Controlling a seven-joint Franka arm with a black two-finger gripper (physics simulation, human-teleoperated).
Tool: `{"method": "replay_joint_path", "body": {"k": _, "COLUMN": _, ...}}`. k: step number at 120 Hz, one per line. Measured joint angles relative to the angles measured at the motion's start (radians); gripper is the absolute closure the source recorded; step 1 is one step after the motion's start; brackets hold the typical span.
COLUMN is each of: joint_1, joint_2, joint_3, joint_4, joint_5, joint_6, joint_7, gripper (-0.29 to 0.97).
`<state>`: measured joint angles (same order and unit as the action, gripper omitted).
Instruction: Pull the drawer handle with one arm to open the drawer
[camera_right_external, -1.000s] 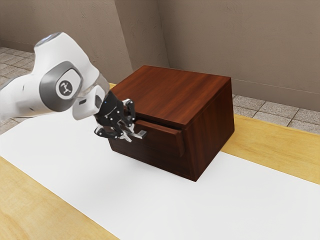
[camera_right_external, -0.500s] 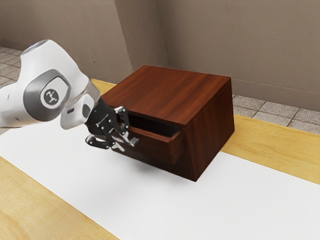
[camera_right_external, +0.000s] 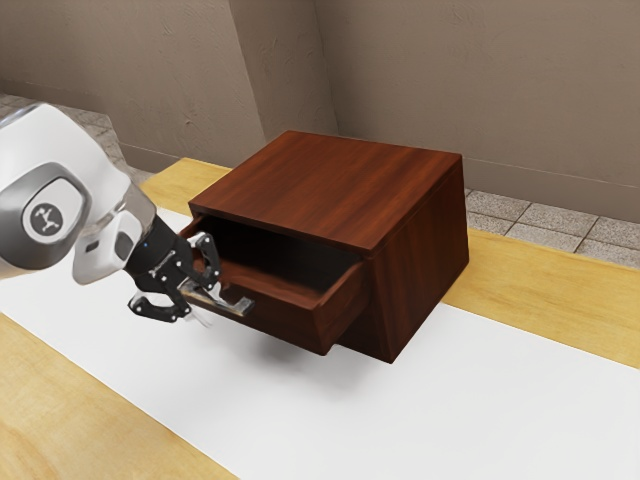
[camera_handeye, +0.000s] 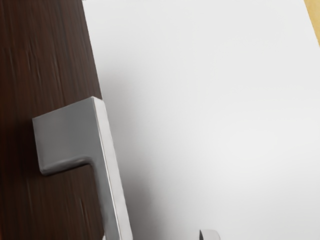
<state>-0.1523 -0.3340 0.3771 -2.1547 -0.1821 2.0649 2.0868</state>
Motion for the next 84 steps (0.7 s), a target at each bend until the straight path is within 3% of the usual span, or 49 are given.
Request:
{"method": "replay_joint_path", "body": {"k": 17, "joint_1": 0.003, "joint_2": -0.043, "joint_3": 0.0, "joint_4": -0.036, "joint_5": 0.008, "joint_6": -0.001, "joint_7": -0.001, "gripper": 0.59}}
{"method": "replay_joint_path", "body": {"k": 52, "joint_1": -0.001, "joint_2": -0.124, "joint_3": 0.0, "joint_4": -0.101, "joint_5": 0.121, "joint_6": -0.001, "joint_7": -0.063, "gripper": 0.5}}
{"method": "replay_joint_path", "body": {"k": 84, "joint_1": -0.005, "joint_2": -0.135, "joint_3": -0.001, "joint_4": -0.114, "joint_5": 0.164, "joint_6": -0.002, "joint_7": -0.122, "gripper": 0.56}}
